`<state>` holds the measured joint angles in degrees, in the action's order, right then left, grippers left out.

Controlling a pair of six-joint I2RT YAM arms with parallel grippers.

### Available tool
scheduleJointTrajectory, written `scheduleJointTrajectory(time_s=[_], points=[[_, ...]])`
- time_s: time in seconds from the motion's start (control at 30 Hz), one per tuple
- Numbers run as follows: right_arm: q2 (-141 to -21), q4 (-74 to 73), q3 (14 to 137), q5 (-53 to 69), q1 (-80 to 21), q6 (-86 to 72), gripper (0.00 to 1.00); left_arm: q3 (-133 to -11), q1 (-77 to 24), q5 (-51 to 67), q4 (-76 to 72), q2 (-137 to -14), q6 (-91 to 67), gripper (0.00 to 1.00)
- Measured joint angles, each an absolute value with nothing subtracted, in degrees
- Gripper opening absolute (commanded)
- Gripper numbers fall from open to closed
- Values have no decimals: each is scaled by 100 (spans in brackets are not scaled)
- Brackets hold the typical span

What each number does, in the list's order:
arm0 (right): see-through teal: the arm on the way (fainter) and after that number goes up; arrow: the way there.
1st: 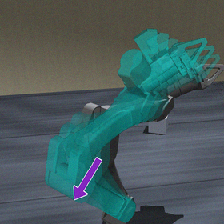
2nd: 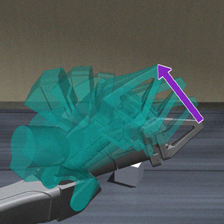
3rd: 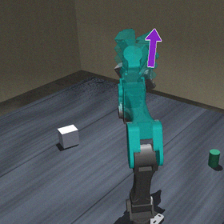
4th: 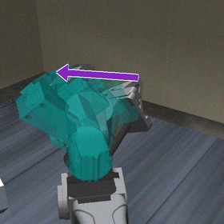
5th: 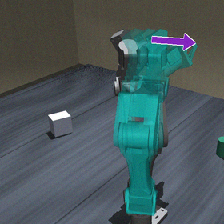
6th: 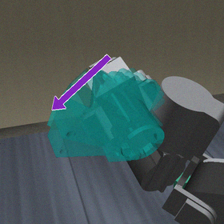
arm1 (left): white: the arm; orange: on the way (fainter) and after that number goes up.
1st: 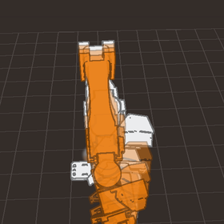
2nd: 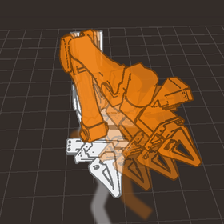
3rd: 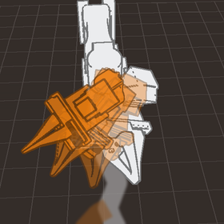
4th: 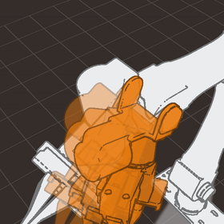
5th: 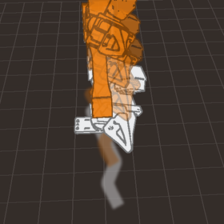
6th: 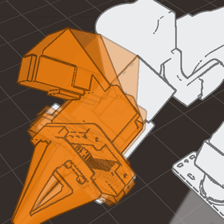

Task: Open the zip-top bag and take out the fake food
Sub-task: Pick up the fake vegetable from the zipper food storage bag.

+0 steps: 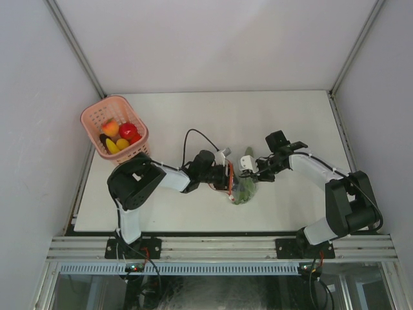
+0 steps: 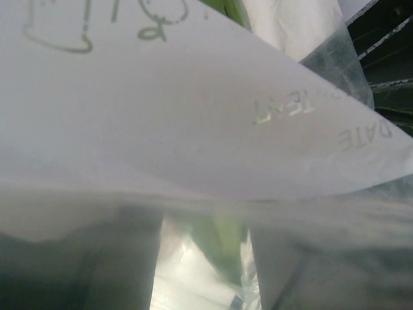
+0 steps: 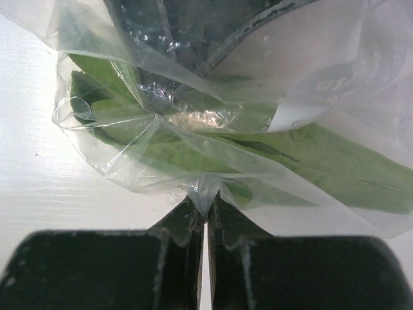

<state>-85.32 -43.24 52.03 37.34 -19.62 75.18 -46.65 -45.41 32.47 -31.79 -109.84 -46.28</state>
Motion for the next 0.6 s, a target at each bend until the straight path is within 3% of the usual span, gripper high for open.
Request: scheduleJointTrajectory(time_s=[0.13, 0.3, 0.6], points=[[-8532, -4316, 5203, 3734, -1962, 7456, 0, -4727, -4565, 3214, -3048, -10984, -4534, 58], [-8532, -4307, 5203, 3728, -1962, 7406, 0, -4724, -4563, 3323, -3085, -10978, -4517, 67], [-8532, -4305, 5203, 3728, -1962, 7317, 0, -4786, -4598, 3358, -2751, -10873, -4007, 68]])
